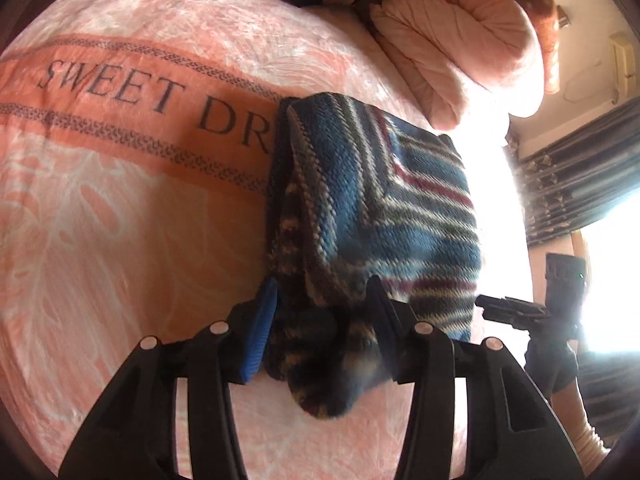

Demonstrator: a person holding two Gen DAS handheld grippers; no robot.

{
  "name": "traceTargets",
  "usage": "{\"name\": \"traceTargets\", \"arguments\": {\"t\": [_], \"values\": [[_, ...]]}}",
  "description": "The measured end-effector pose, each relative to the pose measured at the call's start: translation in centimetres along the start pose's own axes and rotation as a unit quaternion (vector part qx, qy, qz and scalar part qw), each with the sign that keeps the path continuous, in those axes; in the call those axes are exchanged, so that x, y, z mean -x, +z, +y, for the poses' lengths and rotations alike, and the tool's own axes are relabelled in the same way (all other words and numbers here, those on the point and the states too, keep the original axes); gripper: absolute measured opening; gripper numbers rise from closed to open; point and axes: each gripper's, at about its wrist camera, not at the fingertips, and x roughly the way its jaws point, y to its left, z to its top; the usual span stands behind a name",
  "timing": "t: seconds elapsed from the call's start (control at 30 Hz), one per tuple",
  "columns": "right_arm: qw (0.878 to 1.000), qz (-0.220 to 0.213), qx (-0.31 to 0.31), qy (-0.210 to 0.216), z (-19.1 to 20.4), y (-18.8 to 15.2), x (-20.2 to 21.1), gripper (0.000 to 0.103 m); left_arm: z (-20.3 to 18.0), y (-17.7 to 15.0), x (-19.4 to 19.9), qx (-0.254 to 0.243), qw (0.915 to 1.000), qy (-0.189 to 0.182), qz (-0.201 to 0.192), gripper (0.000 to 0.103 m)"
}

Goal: Fold small clothes

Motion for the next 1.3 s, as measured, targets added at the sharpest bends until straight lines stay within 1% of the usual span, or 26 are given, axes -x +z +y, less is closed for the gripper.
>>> {"name": "traceTargets", "arguments": {"t": [0.07,0.1,0.13,0.2,0.27,0.33,0.37,0.4,0.43,0.5,0.57,0.6,0.67,0.73,0.77,0.8,0.83,0.9,0.97,1.03,1.1,1.2,1.3], "values": [[1.000,0.000,-0.002,0.002,-0.1,0.2,-0.4,0.054,0.2,1.1,-1.2,0.023,0.9997,-0.009,0.002,0.044],[1.000,0.001,-0.003,0.001,-0.1,0.7,-0.6,0.054,0.1,1.3,-1.8,0.025,0.9997,0.003,0.007,0.037],[1.000,0.002,-0.005,0.002,-0.4,0.8,-0.6,0.054,0.0,1.5,-2.5,0.027,0.9994,0.018,0.010,0.024],[1.000,0.005,-0.006,0.003,-0.6,0.3,-1.0,0.054,-0.1,1.6,-2.6,0.030,0.9994,0.016,-0.001,0.015],[1.000,0.006,-0.001,-0.001,-0.4,0.2,-1.2,0.054,-0.5,1.8,-1.5,0.019,0.9996,0.014,-0.015,0.013],[1.000,0.006,0.005,-0.008,-0.2,0.0,-1.4,0.054,-0.8,1.9,0.0,-0.004,0.9991,0.011,-0.041,0.012],[1.000,0.006,0.007,-0.008,-0.1,-0.1,-1.5,0.054,-0.7,1.9,0.6,-0.007,0.9987,0.010,-0.049,0.010],[1.000,0.006,0.007,-0.007,0.0,-0.1,-1.8,0.054,-0.3,2.0,0.7,-0.005,0.9987,0.011,-0.050,0.008],[1.000,0.007,0.006,-0.004,0.0,-0.2,-1.9,0.054,0.3,2.0,0.5,-0.001,0.9988,0.018,-0.045,0.008],[1.000,0.012,0.002,0.001,-0.1,-0.4,-2.2,0.054,1.4,1.5,-0.7,0.001,0.9986,0.044,-0.030,0.007],[1.000,0.016,0.005,-0.002,-0.1,-0.6,-2.4,0.054,2.2,0.7,-1.7,0.007,0.9989,0.042,-0.021,0.007],[1.000,0.017,0.006,-0.004,0.0,-0.6,-2.5,0.054,2.3,0.6,-1.7,0.009,0.9990,0.038,-0.023,0.008],[1.000,0.017,0.004,-0.003,0.1,-0.5,-2.4,0.054,2.1,0.8,-1.1,0.009,0.9992,0.032,-0.021,0.017],[1.000,0.014,0.004,0.000,0.3,-0.2,-2.1,0.054,1.6,0.8,0.2,-0.001,0.9992,0.027,-0.030,0.036],[1.000,0.011,0.006,0.000,0.4,-0.1,-1.7,0.054,1.4,0.8,0.8,-0.004,0.9992,0.016,-0.036,0.042],[1.000,0.006,0.007,0.002,0.5,0.0,-1.3,0.054,1.5,0.7,1.3,-0.003,0.9993,0.002,-0.037,0.055],[1.000,0.002,0.007,0.007,0.6,0.2,-0.9,0.054,1.5,0.6,1.6,0.000,0.9992,-0.008,-0.038,0.065],[1.000,-0.008,0.004,0.015,0.5,0.6,-0.1,0.056,1.7,0.6,1.4,0.006,0.9994,-0.014,-0.031,0.068],[1.000,-0.016,-0.002,0.019,0.3,1.2,0.4,0.059,1.8,0.6,0.3,0.016,0.9998,-0.009,-0.013,0.068],[0.999,-0.020,-0.010,0.027,0.1,1.8,0.8,0.061,1.9,0.8,-0.8,0.019,0.9997,-0.015,0.003,0.068],[0.999,-0.022,-0.018,0.033,-0.3,2.2,0.9,0.066,1.7,1.0,-2.2,0.022,0.9992,-0.024,0.021,0.068],[0.999,-0.017,-0.024,0.045,-0.8,3.0,0.4,0.067,2.0,1.2,-3.7,0.022,0.9989,-0.025,0.031,0.068],[0.998,-0.014,-0.036,0.054,-1.4,3.6,-0.5,0.073,2.1,1.3,-4.9,0.026,0.9973,-0.054,0.042,0.068]]}}
